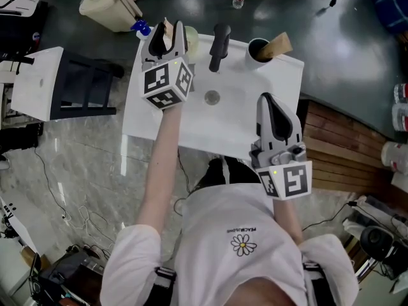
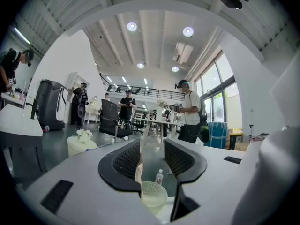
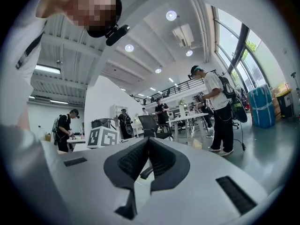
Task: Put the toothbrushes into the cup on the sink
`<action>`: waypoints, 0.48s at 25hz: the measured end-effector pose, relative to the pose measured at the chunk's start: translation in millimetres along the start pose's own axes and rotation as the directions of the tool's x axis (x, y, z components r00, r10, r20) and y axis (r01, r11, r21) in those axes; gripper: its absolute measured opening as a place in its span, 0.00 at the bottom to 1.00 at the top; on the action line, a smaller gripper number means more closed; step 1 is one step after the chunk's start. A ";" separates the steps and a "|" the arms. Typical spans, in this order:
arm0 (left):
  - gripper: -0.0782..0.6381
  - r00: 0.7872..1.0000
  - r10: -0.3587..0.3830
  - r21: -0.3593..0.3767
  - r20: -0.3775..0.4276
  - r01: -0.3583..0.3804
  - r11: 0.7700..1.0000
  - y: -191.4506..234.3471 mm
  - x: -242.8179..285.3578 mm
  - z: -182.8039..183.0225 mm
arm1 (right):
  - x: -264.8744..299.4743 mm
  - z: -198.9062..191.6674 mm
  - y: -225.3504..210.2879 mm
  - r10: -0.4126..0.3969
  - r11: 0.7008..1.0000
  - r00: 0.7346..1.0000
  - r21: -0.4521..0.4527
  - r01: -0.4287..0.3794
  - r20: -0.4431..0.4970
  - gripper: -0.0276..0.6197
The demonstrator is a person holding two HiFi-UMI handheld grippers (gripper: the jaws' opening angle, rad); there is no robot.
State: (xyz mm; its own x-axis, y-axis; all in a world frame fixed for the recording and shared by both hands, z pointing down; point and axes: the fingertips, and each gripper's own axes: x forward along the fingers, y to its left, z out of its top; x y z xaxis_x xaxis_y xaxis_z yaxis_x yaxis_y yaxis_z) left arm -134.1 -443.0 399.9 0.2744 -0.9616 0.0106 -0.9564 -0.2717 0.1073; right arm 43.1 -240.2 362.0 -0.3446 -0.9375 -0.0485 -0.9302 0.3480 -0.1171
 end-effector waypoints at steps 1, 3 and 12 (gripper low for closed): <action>0.32 1.000 0.002 0.011 0.014 -0.002 1.000 0.2 -2.7 7.4 | -0.2 2.0 1.7 0.004 1.000 1.000 -0.001 -0.004 0.005 0.06; 0.32 0.999 0.003 0.041 0.049 -0.006 0.999 -0.4 -8.9 25.6 | 0.0 7.0 5.1 0.014 1.000 1.000 -0.007 -0.014 0.020 0.06; 0.32 0.965 0.013 0.196 0.261 -0.066 0.978 -13.2 -72.5 145.4 | 13.0 48.8 23.9 0.077 0.995 0.989 -0.076 -0.068 0.126 0.06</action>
State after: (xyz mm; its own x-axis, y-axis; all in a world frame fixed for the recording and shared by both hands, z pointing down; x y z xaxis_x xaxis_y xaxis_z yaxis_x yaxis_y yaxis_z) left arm -155.9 -375.4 253.1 0.2262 -0.9419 -0.2482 -0.9735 -0.2100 -0.0903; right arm 22.5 -243.8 310.2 -0.3967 -0.8996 -0.1825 -0.9115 0.4096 -0.0379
